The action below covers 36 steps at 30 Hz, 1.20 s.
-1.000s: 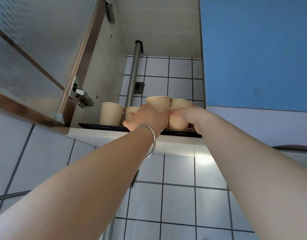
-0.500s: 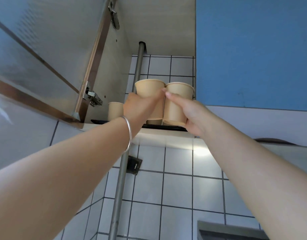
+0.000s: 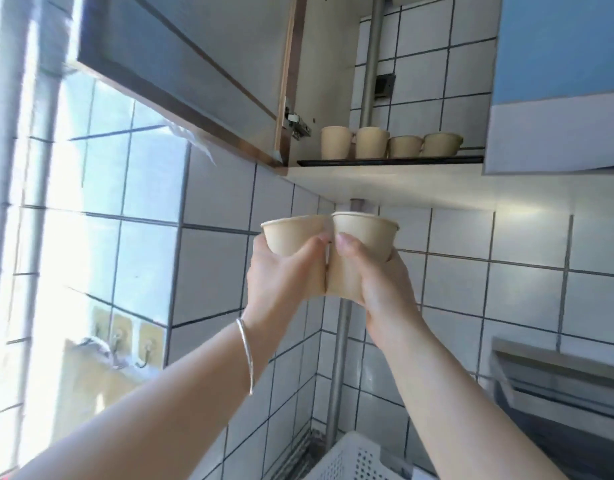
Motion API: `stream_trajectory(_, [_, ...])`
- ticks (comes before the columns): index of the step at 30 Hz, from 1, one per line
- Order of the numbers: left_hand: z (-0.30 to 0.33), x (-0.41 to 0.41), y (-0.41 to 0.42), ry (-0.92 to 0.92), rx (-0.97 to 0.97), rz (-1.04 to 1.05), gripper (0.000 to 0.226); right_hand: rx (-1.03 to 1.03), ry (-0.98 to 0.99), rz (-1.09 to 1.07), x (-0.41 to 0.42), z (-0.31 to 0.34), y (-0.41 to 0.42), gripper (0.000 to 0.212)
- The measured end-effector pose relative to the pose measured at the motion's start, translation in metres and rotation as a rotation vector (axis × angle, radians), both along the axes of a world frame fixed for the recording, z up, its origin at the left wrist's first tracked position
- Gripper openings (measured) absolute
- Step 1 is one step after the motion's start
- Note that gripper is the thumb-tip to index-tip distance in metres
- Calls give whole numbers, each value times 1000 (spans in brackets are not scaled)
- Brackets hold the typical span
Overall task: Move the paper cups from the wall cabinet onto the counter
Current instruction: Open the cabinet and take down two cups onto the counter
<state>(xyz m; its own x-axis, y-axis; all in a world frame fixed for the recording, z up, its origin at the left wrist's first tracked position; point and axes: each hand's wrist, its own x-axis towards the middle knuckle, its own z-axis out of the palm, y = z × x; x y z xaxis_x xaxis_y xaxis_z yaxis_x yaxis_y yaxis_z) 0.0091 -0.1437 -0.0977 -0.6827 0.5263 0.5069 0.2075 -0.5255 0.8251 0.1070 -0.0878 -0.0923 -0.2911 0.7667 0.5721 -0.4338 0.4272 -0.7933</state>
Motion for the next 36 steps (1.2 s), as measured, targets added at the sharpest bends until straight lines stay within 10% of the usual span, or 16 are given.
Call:
stream_trajectory(9, [-114,-68,-150,-255,-75,209,23,-157,-139,360,-99,-114,-126,51])
stream_trajectory(13, [-151,-89,-258,-217,-89,568,56,-183,-193,561,-143,-155,-210,21])
stream_trajectory(17, [-182,-99,-378,-270,-90,780,31,-181,-278,777,-176,-190,-310,21])
stream_trajectory(21, [-209,-93,-506,-338,-96,987,72,-263,-287,1062,-192,-217,-432,3])
stream_trajectory(25, [-230,-75,-628,-407,-111,1135,73,-343,-392,1168,-199,-246,-557,39])
stream_trajectory(30, [-249,-42,-763,-472,-126,1433,23,-348,-581,1362,-194,-268,-698,73])
stream_trajectory(33, [-256,-13,-829,-515,-39,1559,62,-337,-690,1471,-187,-280,-773,70])
stream_trajectory(36, [-262,17,-883,-513,-31,1703,46,-276,-759,1583,-178,-288,-845,55])
